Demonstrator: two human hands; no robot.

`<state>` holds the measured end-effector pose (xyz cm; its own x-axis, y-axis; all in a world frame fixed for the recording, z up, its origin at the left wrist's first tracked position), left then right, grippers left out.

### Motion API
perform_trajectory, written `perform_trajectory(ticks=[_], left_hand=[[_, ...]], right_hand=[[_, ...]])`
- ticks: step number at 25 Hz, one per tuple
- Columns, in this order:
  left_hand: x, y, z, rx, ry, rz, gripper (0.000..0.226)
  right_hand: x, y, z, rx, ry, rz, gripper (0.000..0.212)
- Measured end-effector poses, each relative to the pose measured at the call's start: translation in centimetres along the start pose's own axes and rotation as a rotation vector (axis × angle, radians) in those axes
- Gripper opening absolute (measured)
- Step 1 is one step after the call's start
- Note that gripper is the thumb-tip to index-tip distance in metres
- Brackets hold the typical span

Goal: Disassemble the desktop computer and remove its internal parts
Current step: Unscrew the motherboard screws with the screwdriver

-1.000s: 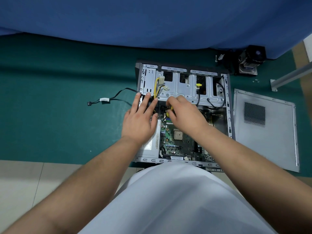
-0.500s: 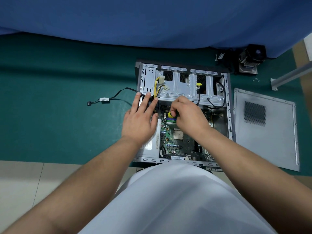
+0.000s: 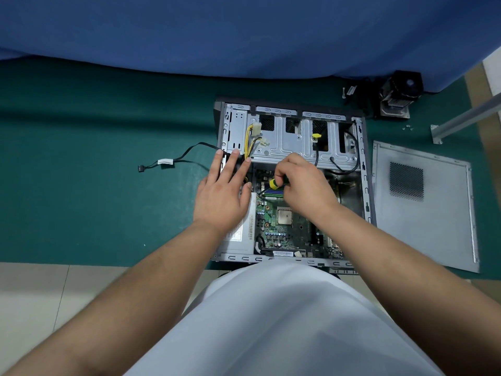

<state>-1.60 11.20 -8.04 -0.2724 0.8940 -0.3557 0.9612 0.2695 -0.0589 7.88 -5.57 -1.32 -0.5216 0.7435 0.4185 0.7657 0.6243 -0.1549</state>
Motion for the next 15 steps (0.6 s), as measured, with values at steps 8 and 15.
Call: perform_trajectory(ticks=[8,15], left_hand=[[-0.1,-0.5,-0.3,-0.080,0.137,0.242,0.050],[-2.6,1.4,-2.2,0.109,-0.223,0.251,0.033]], right_hand=[[0.2,-0.7,-2.6,-0.029,0.141,0.026,0.025],[-0.1,-1.2,-7.1,-0.299,0.499,0.156,0.021]])
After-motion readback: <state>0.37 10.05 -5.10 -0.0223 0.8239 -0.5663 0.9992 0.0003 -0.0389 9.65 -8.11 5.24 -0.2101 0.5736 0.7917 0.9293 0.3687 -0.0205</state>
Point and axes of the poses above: each hand's wrist, its own y-axis towards the middle knuckle, its own z-axis out of the palm, x = y × z, the point moved 1 cm from there along y, towards the middle knuckle, and after that the axes turned 1 degree about -z, right-handed, at the moved point
